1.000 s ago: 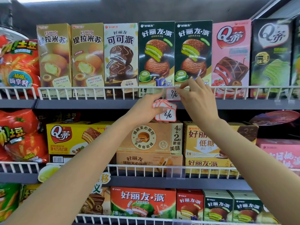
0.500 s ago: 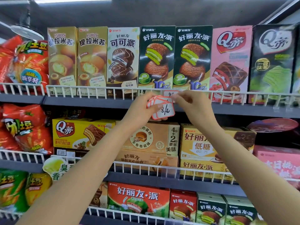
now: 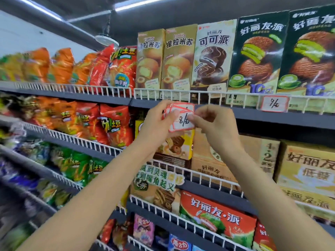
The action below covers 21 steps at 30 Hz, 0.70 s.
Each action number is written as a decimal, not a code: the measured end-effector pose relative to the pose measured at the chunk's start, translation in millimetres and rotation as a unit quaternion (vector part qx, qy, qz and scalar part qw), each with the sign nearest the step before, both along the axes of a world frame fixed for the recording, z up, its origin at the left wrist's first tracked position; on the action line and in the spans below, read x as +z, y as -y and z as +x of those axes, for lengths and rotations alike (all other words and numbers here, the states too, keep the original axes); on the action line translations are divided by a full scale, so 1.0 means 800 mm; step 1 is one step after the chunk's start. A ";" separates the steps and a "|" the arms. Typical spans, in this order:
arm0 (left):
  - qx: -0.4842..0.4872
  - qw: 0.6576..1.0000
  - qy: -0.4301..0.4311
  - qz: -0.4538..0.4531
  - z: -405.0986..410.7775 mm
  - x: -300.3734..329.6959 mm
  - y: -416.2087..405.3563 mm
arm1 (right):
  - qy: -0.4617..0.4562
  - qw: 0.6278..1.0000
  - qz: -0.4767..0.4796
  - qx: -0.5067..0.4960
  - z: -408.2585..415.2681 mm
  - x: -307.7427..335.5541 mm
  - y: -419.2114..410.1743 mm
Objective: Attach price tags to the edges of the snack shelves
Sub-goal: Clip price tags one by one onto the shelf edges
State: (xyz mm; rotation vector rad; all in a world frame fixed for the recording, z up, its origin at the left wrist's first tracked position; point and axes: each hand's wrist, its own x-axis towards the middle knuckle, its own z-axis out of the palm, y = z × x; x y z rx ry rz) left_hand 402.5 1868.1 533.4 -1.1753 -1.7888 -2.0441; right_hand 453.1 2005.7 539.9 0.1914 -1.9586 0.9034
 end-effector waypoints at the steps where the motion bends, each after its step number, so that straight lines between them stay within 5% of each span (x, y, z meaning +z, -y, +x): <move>1: 0.011 1.000 0.006 0.008 -0.012 -0.002 0.020 | -0.005 1.000 0.006 0.008 -0.015 -0.001 0.020; 21: 0.025 0.998 0.061 0.005 -0.353 -0.007 0.416 | 0.006 1.000 0.008 -0.002 -0.365 -0.016 0.405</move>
